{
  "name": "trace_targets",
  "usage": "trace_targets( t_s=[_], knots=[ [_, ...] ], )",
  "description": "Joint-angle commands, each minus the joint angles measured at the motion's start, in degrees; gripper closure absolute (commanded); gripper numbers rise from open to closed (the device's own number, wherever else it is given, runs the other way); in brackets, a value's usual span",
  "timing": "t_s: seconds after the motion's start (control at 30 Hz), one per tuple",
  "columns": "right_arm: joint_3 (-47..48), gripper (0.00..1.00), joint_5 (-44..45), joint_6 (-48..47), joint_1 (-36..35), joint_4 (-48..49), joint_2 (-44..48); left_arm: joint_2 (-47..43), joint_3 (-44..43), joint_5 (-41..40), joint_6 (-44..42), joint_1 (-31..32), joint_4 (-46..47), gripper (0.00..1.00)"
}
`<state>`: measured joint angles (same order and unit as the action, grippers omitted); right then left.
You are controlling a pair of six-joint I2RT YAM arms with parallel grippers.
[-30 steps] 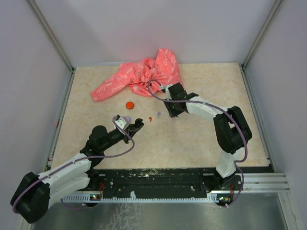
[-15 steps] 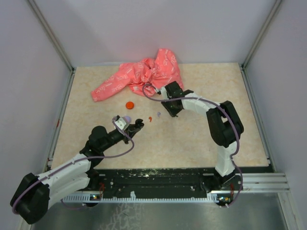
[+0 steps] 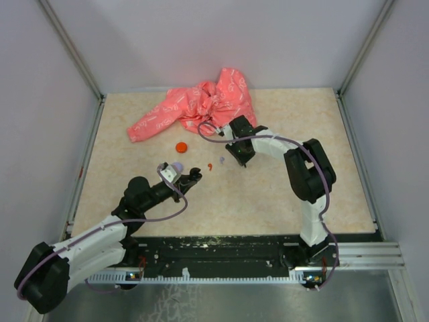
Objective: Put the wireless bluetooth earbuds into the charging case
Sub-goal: Pick up the earbud from the center of the board.
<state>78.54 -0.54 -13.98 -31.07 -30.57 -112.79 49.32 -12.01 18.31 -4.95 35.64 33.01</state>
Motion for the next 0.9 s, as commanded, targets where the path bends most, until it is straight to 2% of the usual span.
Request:
trace_targets(
  t_s=[0.0, 0.47, 0.7, 0.87],
  knots=[
    [2.8, 0.73, -0.8, -0.7, 0.3, -1.7, -1.0, -0.4, 0.5, 1.4, -0.4, 0.1, 2.0, 0.99],
    [2.6, 0.74, -2.0, 0.8, 0.4, -3.2, -0.5, -0.5, 0.7, 1.8, -0.5, 0.1, 2.3, 0.99],
    [2.2, 0.83, -2.5, 1.4, 0.3, -1.4, 0.0, -1.0, 1.6, 2.7, -0.6, 0.2, 3.9, 0.99],
    [0.2, 0.88, -2.3, 2.0, -0.7, 1.6, 4.4, -1.7, 2.6, 3.5, -0.5, 0.1, 5.9, 0.99]
  ],
)
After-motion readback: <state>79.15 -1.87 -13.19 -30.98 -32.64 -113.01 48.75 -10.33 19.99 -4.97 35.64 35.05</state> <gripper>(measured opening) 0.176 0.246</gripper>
